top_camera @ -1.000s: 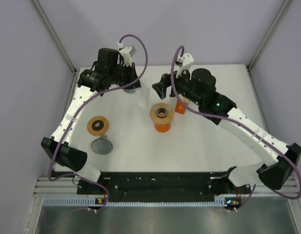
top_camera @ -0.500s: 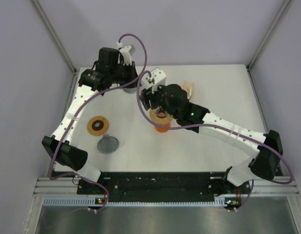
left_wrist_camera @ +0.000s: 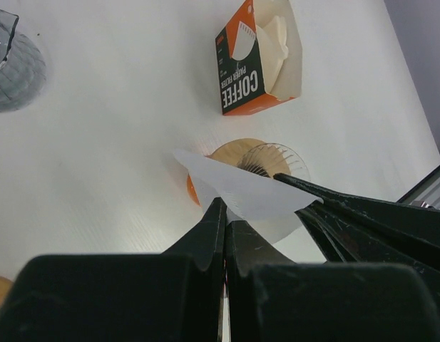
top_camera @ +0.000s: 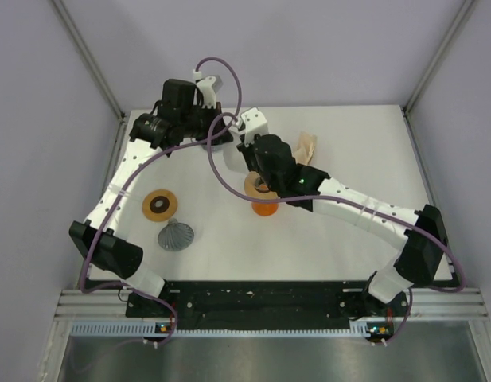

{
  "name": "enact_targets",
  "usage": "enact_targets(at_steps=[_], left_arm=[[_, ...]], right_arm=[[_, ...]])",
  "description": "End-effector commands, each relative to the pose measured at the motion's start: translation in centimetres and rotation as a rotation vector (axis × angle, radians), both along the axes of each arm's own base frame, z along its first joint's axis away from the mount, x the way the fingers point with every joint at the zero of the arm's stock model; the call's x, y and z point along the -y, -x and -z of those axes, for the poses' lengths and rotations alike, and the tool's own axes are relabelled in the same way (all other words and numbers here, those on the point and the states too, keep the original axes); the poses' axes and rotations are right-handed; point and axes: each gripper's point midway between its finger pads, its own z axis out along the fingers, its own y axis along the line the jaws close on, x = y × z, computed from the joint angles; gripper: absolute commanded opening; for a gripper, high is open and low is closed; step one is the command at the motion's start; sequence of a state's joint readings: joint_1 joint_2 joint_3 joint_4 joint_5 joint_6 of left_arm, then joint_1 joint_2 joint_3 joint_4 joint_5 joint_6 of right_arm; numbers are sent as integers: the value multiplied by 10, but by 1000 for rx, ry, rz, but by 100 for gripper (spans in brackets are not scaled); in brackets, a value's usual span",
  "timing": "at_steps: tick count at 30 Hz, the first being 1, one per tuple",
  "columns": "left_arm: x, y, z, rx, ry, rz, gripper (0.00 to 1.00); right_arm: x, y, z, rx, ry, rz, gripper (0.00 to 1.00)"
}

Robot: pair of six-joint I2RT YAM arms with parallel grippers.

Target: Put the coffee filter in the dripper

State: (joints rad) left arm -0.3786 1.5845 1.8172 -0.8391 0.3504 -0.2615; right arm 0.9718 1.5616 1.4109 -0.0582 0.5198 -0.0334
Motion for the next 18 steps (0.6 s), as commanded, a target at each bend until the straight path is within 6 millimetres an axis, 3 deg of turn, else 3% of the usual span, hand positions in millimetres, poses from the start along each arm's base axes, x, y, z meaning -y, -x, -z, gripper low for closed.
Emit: enact_targets(at_steps=[1,5,10,12,14,18], left_arm=[[-5,-5,-3,72,-51,18,0],[-17,-17,14,89,-165,-5,0],[-8,-13,21,112,-237,41,0],[-5,-11,17,128,-240,58,15],[-3,-10,14,133,-228,61,37],[4,-8,9,116,-168,58,55]], right_arm=[[17,-11,-24,28,-10,78,0],[33,-18,-30,-10,-62,103,0],[39,-18,-40,-39,-74,76,0],[41,-18,-40,-74,-87,63,0],[46,-19,-43,-99,-125,68,0],[56,-19,-50,-129,-221,108,0]])
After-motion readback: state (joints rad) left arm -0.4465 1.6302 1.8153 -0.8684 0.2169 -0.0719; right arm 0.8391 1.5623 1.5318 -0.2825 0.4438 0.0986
